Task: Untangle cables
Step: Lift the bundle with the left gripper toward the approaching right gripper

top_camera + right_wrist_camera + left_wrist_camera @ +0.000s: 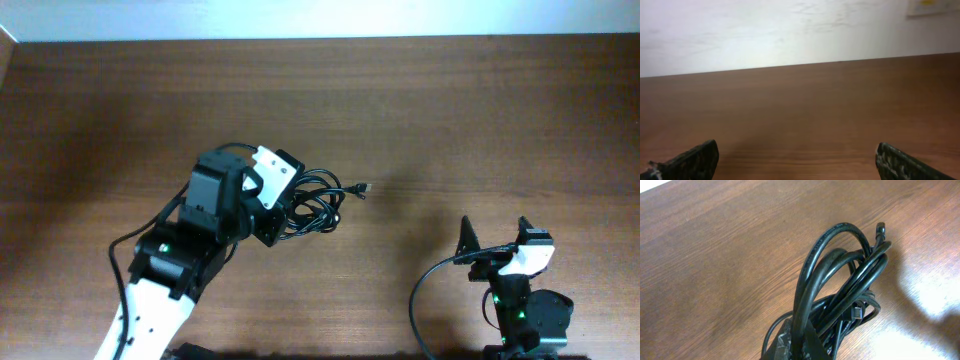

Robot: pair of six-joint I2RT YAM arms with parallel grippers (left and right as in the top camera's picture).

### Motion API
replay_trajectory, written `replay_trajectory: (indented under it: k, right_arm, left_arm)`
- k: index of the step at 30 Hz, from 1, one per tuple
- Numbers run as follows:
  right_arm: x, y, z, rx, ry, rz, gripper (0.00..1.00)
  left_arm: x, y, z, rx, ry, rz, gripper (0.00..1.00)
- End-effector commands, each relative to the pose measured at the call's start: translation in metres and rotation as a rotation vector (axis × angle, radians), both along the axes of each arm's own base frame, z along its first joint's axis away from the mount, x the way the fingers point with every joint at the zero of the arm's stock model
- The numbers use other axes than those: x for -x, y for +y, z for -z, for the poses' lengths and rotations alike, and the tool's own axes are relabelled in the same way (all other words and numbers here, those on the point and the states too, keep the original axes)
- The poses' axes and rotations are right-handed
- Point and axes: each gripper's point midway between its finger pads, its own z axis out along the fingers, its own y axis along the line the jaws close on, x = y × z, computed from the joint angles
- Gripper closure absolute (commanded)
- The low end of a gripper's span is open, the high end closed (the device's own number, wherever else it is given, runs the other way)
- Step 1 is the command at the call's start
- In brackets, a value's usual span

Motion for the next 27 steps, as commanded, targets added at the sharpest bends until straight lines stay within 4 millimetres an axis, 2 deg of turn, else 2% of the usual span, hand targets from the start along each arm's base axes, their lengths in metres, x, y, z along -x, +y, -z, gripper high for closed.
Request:
replay_trajectory:
  k: [1,2,3,5,6,8,11,12,15,17,20,21,22,24,27]
  right_arm:
    - [0.009,0.043,-0.009,-0.095,-0.005,-0.250,0.01]
    - [0.011,0.046,-0.012,-0.153,0.008,-0.259,0.01]
    - [0.018,0.050,-0.027,-0.189,0.012,-0.278,0.01]
    - [0.028,0.052,-0.043,-0.193,0.033,-0.290,0.01]
    - [0.039,0.053,-0.047,-0.201,0.097,-0.284,0.01]
    - [0.053,0.053,-0.058,-0.214,0.186,-0.276,0.01]
    - [0.062,0.055,-0.087,-0.161,0.291,-0.290,0.01]
    - [0.062,0.055,-0.091,-0.148,0.342,-0.297,0.01]
    - [0.059,0.061,-0.104,-0.178,0.490,-0.327,0.01]
    - [0.051,0.078,-0.119,-0.224,0.504,-0.435,0.01]
    - [0.056,0.108,-0.139,-0.291,0.462,-0.649,0.01]
    - [0.060,0.115,-0.146,-0.301,0.439,-0.705,0.03]
    - [0.067,0.125,-0.158,-0.317,0.399,-0.802,0.13]
    - [0.077,0.136,-0.173,-0.329,0.352,-0.916,0.14]
    - [0.078,0.138,-0.177,-0.324,0.334,-0.934,0.20]
  left_arm:
    - [0.009,-0.005,-0.034,0.148,-0.013,-0.052,1.00]
    - [0.011,-0.004,-0.040,0.179,-0.013,-0.075,1.00]
    - [0.013,-0.004,-0.050,0.223,-0.025,-0.099,1.00]
    - [0.012,-0.004,-0.063,0.285,-0.041,-0.132,1.00]
    - [0.010,-0.005,-0.070,0.330,-0.041,-0.157,1.00]
    - [0.007,-0.006,-0.077,0.393,-0.023,-0.198,1.00]
    - [0.004,-0.008,-0.084,0.462,-0.003,-0.232,1.00]
    - [0.004,-0.009,-0.085,0.475,0.002,-0.232,1.00]
    - [0.008,-0.017,-0.091,0.501,0.002,-0.177,1.00]
    - [0.015,-0.025,-0.094,0.490,-0.014,-0.089,1.00]
    - [0.036,-0.044,-0.102,0.484,-0.048,0.129,1.00]
    - [0.043,-0.051,-0.107,0.503,-0.054,0.198,1.00]
    - [0.048,-0.055,-0.113,0.527,-0.062,0.244,1.00]
    - [0.050,-0.057,-0.115,0.535,-0.064,0.258,1.00]
    - [0.057,-0.062,-0.123,0.558,-0.079,0.325,1.00]
